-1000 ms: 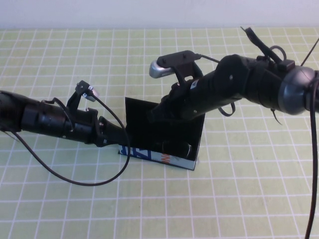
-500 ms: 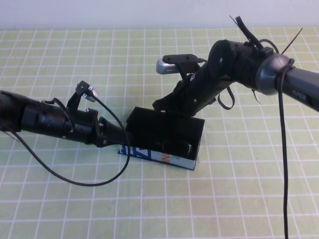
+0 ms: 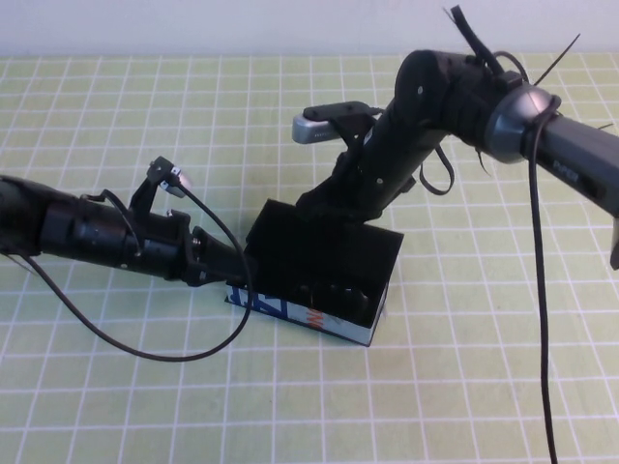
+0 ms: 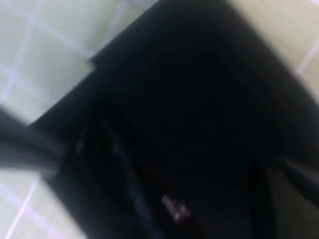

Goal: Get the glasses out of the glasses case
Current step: Pick up the glasses from the glasses case

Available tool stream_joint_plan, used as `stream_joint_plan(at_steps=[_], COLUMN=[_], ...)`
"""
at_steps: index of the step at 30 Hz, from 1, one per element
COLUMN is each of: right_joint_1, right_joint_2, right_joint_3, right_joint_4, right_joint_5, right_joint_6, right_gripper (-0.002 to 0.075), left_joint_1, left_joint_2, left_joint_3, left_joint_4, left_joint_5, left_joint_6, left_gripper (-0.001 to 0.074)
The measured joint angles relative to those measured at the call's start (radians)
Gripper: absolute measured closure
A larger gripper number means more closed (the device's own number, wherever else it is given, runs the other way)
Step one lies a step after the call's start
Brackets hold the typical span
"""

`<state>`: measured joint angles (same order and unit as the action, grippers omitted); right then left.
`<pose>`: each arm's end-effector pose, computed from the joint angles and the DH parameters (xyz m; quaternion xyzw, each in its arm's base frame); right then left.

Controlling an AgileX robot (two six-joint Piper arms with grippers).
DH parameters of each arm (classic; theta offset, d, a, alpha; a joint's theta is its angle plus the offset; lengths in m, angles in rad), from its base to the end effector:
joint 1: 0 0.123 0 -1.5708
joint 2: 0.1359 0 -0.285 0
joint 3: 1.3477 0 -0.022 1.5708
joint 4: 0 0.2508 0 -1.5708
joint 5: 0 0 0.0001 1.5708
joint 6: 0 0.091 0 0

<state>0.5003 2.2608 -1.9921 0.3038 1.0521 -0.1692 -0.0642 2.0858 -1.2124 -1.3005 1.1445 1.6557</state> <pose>0.4193 0.2562 0.2102 -0.2711 0.9374 0.1675 0.1402 0.3704 -0.1039 0.1456 0.3684 0.7723 -0.4499 0.2557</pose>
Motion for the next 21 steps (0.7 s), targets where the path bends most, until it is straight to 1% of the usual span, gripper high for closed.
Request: stream_joint_plan(at_steps=[4,7,10,17,21], right_joint_1=[0.000,0.006,0.037,0.157,0.174], right_joint_2=[-0.012,-0.032,-0.046,-0.063,-0.108], right_joint_3=[-0.090,-0.123,-0.132,-0.098,-0.004], right_joint_4=[0.027,0.058,0.056,-0.064,-0.076], right_joint_5=[0.128,0.161,0.168,0.175,0.176], right_joint_6=[-0.119,-0.227,-0.308,-0.311,-0.311], right_gripper=[0.0741,0.0742,0.0742,0.0742,0.0740], left_joint_1=[0.000,0.000,0.003,0.042,0.062], left_joint_2=[-0.023,-0.052,-0.067,-0.067,-0.067], left_joint_3=[0.000,0.000,-0.002,-0.002,-0.002], left_joint_4=[-0.004,-0.010,-0.015,-0.015,-0.015], left_joint_5=[0.006,0.006,0.002,-0.030,-0.036], left_joint_6=[-0.001,-0.002,-0.010,-0.047,-0.049], left_gripper=[0.0739,0.0739,0.0739,0.0739,0.0739])
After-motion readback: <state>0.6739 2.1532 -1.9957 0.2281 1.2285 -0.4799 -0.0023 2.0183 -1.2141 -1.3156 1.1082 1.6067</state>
